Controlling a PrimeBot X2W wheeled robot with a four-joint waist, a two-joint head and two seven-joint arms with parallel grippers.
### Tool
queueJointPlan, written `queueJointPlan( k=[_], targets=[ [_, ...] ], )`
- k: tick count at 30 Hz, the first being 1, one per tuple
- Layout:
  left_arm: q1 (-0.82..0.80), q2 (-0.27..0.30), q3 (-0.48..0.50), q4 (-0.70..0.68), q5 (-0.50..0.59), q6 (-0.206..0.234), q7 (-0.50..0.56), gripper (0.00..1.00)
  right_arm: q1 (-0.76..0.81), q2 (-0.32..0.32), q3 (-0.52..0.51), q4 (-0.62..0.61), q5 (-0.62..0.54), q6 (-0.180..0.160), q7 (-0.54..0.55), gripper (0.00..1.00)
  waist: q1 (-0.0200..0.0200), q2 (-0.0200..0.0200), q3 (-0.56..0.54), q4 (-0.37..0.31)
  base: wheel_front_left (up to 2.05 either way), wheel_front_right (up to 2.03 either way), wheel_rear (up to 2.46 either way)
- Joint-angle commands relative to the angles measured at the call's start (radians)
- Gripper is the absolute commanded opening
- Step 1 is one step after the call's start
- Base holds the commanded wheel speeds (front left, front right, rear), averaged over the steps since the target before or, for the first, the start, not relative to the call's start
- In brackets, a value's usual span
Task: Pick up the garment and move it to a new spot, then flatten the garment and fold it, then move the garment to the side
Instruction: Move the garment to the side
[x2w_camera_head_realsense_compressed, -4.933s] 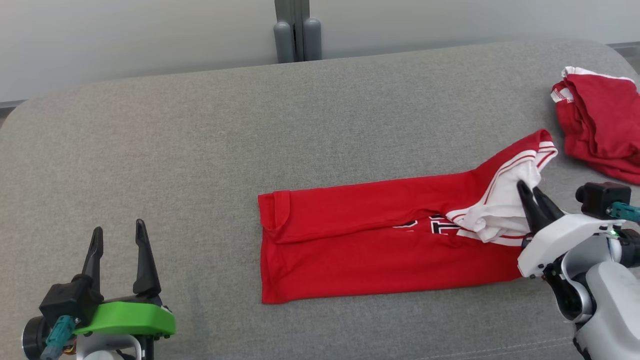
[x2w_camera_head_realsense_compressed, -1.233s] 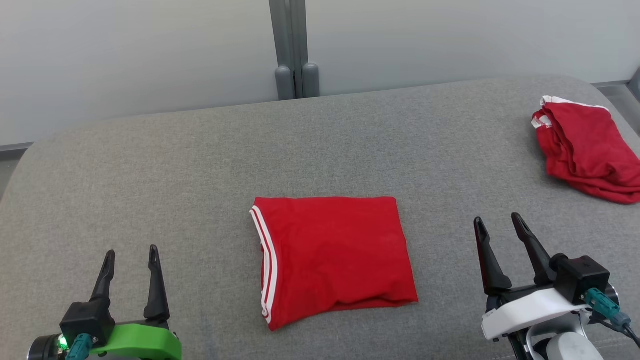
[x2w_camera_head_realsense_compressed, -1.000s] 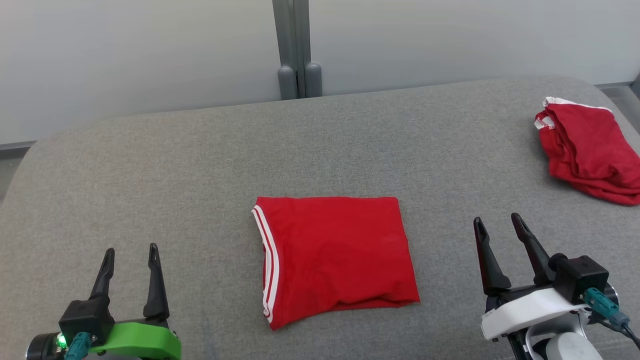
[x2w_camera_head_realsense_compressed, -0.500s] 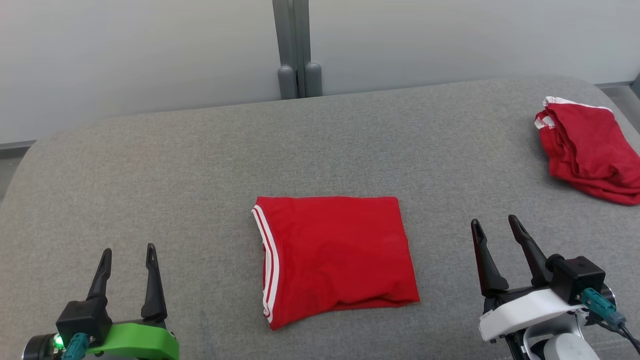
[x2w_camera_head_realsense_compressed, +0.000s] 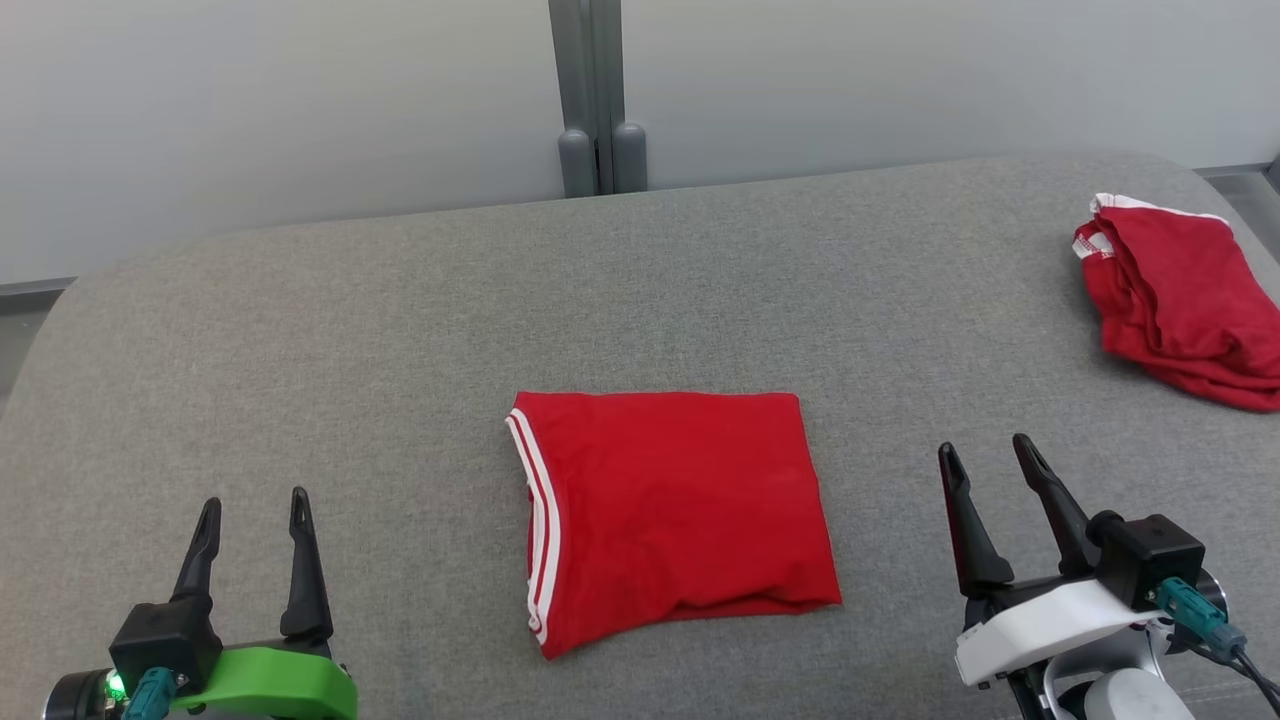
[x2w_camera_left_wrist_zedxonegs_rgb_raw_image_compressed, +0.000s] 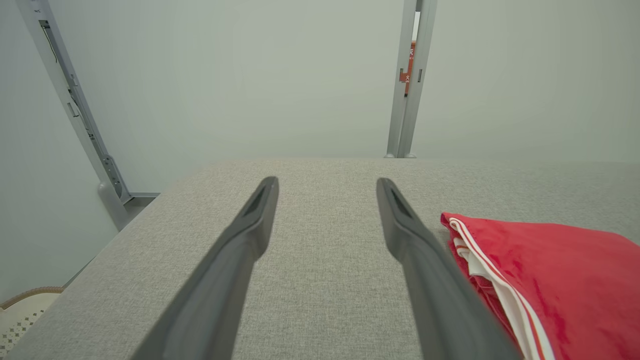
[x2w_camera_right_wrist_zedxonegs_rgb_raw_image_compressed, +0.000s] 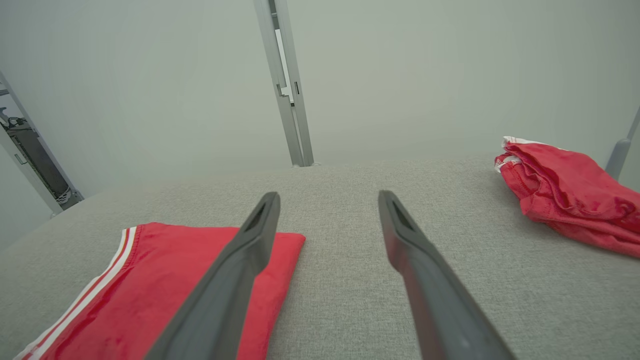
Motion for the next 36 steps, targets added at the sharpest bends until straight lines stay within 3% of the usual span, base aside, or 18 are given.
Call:
queueJointPlan(
  k=[1, 7, 15, 22, 36],
  targets=[
    [0.018, 0.009, 0.000, -0.004, -0.003, 0.003, -0.001, 1.00, 0.003, -0.001, 0.002, 0.003, -0.003, -0.001, 0.001, 1.00, 0.0000, -0.0001, 0.001, 0.000, 0.00, 0.00, 0.00],
    [0.012, 0.012, -0.003, -0.006, -0.007, 0.006, -0.002, 1.00, -0.036, -0.006, 0.032, 0.003, -0.014, -0.001, 0.003, 1.00, 0.0000, -0.0001, 0.014, -0.002, 0.00, 0.00, 0.00],
    [-0.034, 0.013, -0.021, 0.008, -0.011, -0.001, -0.010, 1.00, -0.201, -0.010, 0.112, 0.070, -0.028, -0.001, 0.020, 1.00, 0.0000, -0.0001, 0.054, 0.015, 0.00, 0.00, 0.00],
    [-0.064, 0.012, -0.031, 0.032, -0.017, -0.004, -0.023, 1.00, -0.328, -0.006, 0.136, 0.261, -0.058, -0.001, 0.047, 1.00, 0.0000, -0.0001, 0.087, 0.053, 0.00, 0.00, 0.00],
    [-0.120, 0.011, -0.044, 0.074, -0.026, -0.005, -0.046, 1.00, -0.424, 0.047, 0.134, 0.664, -0.027, -0.001, 0.014, 1.00, 0.0000, -0.0001, 0.156, 0.087, 0.00, 0.00, 0.00]
  ],
)
